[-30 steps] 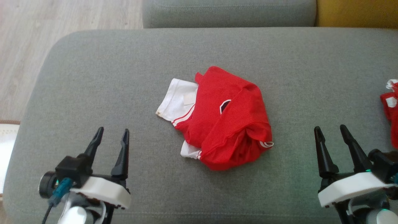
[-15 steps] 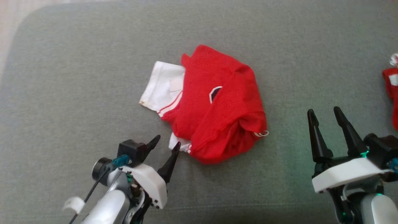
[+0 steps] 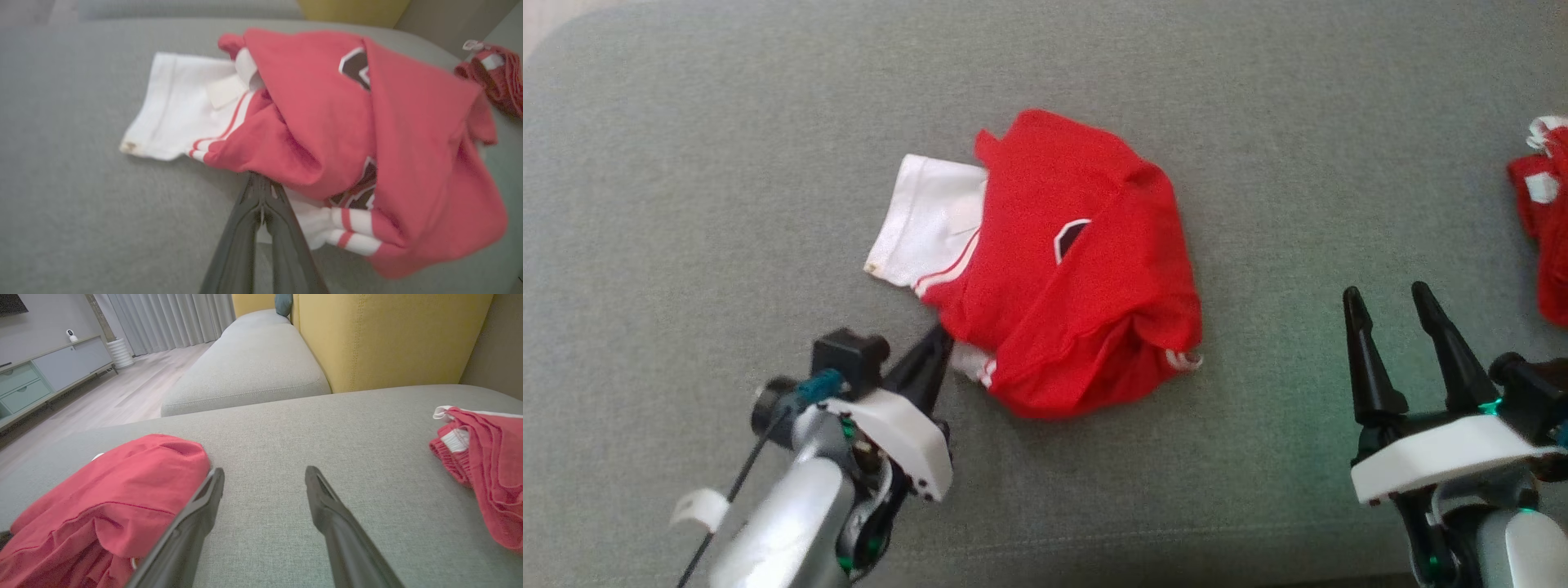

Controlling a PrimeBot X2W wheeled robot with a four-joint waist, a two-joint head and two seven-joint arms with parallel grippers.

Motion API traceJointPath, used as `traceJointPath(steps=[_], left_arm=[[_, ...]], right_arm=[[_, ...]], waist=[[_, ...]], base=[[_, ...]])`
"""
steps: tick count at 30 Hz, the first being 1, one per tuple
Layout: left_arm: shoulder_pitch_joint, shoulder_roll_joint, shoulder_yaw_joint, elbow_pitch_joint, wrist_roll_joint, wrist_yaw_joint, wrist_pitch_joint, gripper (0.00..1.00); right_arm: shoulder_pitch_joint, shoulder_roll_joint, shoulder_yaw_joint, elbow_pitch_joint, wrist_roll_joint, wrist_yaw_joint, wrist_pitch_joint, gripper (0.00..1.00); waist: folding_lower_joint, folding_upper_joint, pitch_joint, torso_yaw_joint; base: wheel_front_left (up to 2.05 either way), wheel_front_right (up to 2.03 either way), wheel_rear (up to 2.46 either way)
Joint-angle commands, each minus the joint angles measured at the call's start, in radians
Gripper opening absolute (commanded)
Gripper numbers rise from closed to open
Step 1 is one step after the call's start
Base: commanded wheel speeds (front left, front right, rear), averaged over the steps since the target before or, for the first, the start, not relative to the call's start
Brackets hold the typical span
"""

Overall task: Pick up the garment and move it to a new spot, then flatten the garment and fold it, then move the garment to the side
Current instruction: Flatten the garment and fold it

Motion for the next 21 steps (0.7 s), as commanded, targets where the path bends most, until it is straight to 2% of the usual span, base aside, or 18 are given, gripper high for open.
traceJointPath(steps=[1,6,13,18,21], left_arm=[[-0.034,0.033,0.053,-0.078,0.013,0.017,-0.028,0.00],[-0.029,0.077,0.094,-0.260,0.032,0.066,-0.048,0.00],[0.007,0.138,0.158,-0.462,0.047,0.143,-0.019,0.00],[0.092,0.168,0.230,-0.488,0.017,0.213,0.006,0.00],[0.137,0.167,0.250,-0.463,-0.012,0.225,0.010,0.00]], right_arm=[[-0.033,-0.006,0.014,-0.032,0.010,0.003,-0.010,1.00],[-0.029,-0.006,0.010,-0.025,0.020,0.003,-0.011,1.00],[-0.026,-0.006,0.009,-0.016,0.027,0.003,-0.014,1.00],[-0.024,-0.006,0.008,-0.017,0.031,0.003,-0.014,1.00],[-0.026,-0.006,0.010,-0.018,0.031,0.003,-0.013,1.00]], waist=[[-0.0001,0.0000,-0.008,0.014],[-0.0001,0.0000,-0.029,0.043],[-0.0001,0.0000,-0.050,0.065],[-0.0001,0.0000,-0.046,0.070],[-0.0001,0.0000,-0.041,0.068]], base=[[0.00,0.00,0.00],[0.00,0.00,0.00],[0.00,0.00,0.00],[0.00,0.00,0.00],[0.00,0.00,0.00]])
